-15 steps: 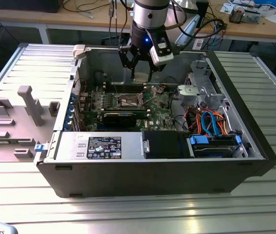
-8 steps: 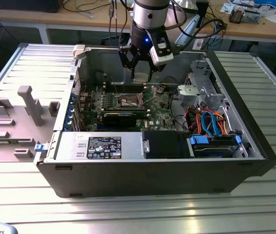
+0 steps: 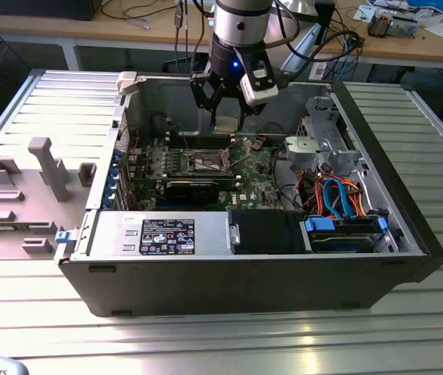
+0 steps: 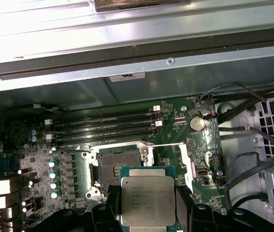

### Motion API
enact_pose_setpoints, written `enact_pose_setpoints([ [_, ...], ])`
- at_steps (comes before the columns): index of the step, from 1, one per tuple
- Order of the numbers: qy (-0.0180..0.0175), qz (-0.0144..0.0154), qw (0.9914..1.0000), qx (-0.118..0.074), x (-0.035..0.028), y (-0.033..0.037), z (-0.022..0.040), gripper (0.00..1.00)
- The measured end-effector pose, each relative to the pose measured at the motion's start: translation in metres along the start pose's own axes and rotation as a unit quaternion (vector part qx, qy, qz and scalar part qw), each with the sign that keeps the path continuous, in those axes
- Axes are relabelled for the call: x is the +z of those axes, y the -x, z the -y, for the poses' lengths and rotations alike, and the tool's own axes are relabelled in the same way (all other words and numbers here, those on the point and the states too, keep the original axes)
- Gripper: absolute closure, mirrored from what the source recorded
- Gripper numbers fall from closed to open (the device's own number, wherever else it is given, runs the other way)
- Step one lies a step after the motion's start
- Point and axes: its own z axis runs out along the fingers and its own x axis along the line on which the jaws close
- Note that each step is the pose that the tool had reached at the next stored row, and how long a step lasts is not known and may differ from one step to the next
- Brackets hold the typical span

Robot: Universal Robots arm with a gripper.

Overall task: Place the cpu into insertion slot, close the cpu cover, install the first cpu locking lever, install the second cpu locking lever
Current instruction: 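Place the cpu into insertion slot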

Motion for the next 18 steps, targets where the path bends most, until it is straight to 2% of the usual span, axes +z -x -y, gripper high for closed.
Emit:
enact_pose_setpoints([
  [18, 0.0001, 0.0006, 0.99999, 0.005, 0.0011, 0.0, 0.0001, 0.46],
])
